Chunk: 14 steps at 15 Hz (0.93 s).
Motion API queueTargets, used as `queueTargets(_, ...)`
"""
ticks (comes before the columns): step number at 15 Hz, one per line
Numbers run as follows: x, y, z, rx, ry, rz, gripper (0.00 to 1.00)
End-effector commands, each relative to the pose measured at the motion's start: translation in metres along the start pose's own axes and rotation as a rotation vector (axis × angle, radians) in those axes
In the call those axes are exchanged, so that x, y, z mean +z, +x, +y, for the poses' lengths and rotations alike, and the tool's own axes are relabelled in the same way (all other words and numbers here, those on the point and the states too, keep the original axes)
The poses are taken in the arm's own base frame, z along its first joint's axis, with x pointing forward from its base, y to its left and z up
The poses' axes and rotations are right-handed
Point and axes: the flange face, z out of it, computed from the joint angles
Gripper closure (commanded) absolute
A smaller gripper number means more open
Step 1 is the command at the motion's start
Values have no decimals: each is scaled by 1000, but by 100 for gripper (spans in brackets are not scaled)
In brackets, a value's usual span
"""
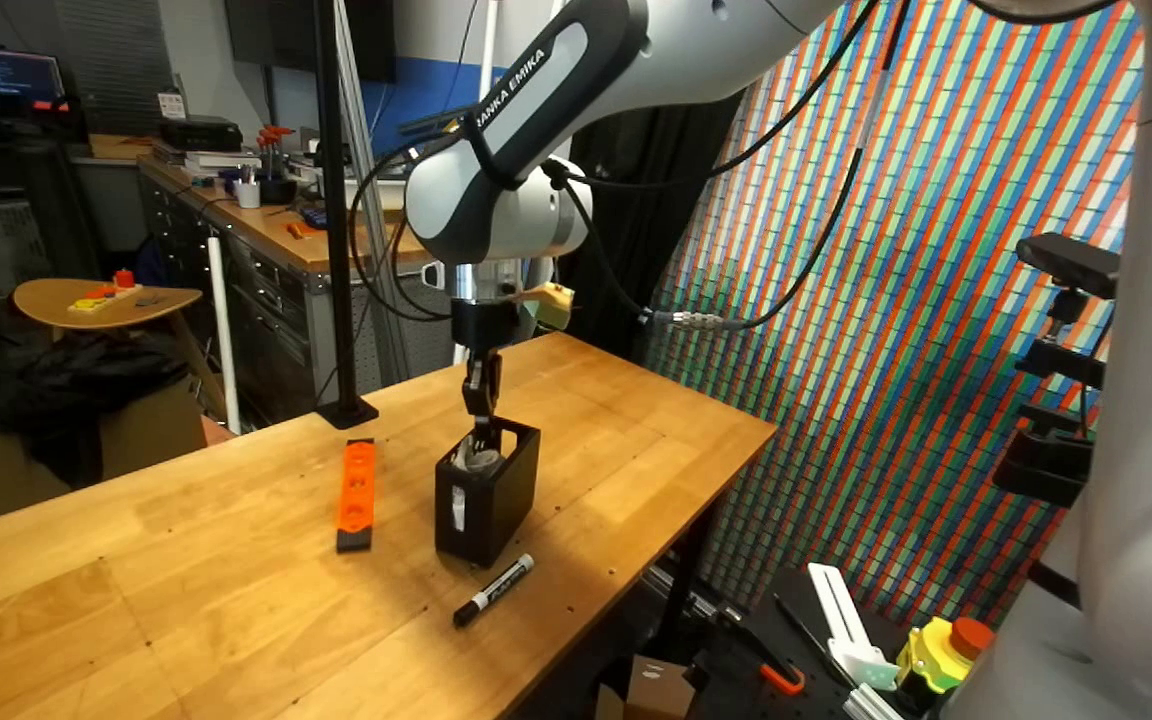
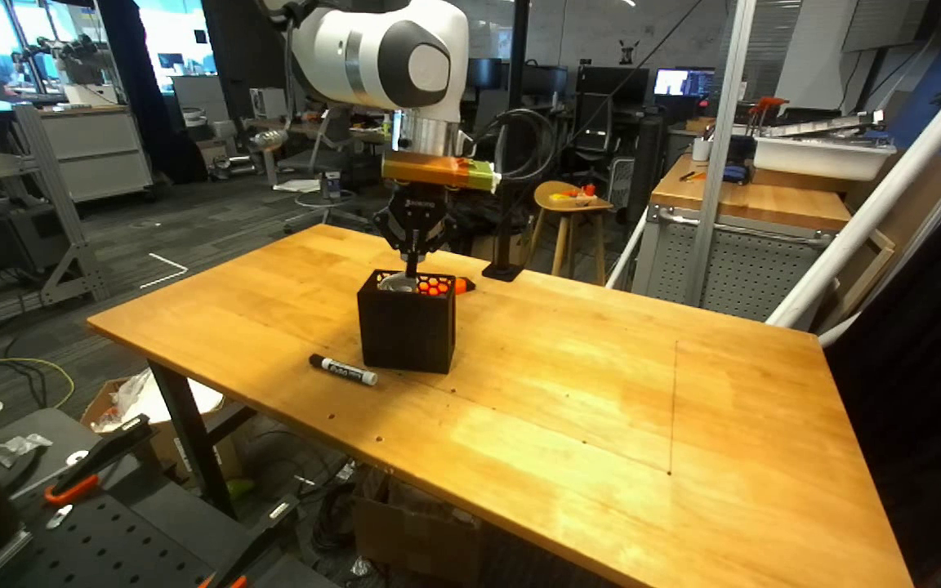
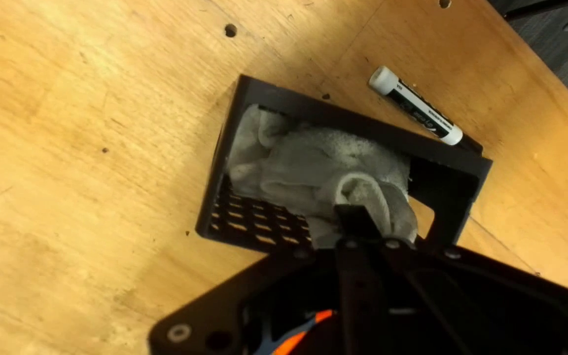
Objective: Put the white towel inside the black holder
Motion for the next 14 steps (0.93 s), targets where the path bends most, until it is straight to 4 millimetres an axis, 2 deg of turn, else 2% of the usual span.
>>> queueTargets(1,-18,20,-21,-14,-21,5,100)
queueTargets(4,-17,37,-39,-24,-20,6,100)
queueTargets(7,-13,45,-51,-21,-15,2,100)
queueTargets(14,-20,47,-49,20,-43,11,100)
